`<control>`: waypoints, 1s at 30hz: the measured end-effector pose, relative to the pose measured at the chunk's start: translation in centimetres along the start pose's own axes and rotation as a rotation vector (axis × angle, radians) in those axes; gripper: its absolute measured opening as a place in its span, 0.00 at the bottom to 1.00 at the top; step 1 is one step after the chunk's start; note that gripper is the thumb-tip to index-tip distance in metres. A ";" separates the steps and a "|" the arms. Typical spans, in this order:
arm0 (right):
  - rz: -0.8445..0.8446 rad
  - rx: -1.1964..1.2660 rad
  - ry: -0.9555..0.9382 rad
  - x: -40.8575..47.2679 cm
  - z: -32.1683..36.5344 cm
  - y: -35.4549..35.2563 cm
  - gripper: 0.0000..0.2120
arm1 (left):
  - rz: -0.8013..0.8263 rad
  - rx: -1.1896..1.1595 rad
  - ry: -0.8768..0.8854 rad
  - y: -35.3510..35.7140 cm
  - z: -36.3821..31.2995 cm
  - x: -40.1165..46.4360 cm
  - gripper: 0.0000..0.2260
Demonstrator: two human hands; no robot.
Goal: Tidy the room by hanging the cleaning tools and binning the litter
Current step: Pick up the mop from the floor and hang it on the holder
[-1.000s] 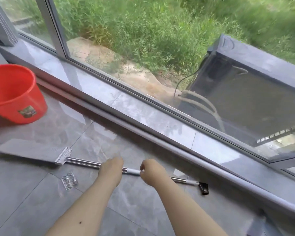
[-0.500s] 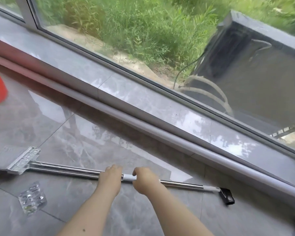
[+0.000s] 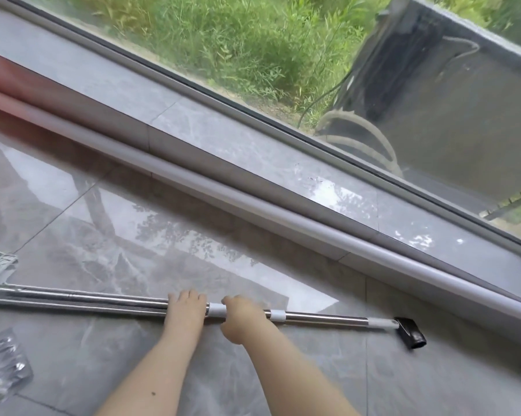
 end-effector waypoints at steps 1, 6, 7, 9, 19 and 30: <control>0.001 -0.005 0.005 0.2 -0.2 0.3 0.24 | 0.004 0.015 -0.004 0.0 -0.1 0.1 0.17; -0.013 -0.078 0.028 0.6 -1.4 1.6 0.24 | -0.015 0.064 0.016 0.4 -0.4 0.0 0.18; -0.027 -0.089 0.028 0.5 -1.6 1.6 0.25 | -0.021 0.068 0.026 0.2 -0.4 -0.1 0.18; -0.076 -0.121 0.023 0.2 -2.0 1.2 0.26 | -0.025 0.057 0.037 -0.4 -0.4 -0.3 0.18; -0.293 -0.207 0.031 -3.2 -5.3 -7.4 0.20 | -0.003 0.081 0.025 -8.5 -0.8 -2.0 0.21; -0.664 -0.029 -0.093 -15.6 -7.7 -22.4 0.16 | -0.107 0.029 0.005 -25.0 -2.8 -7.3 0.20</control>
Point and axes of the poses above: each hand's wrist, its own x-axis towards the middle knuckle, its own y-axis out of the palm, z = x × y, the point moved 9 cm from there along x, towards the middle knuckle, and after that the axes turned 1 degree about z, right-handed, at the moved point
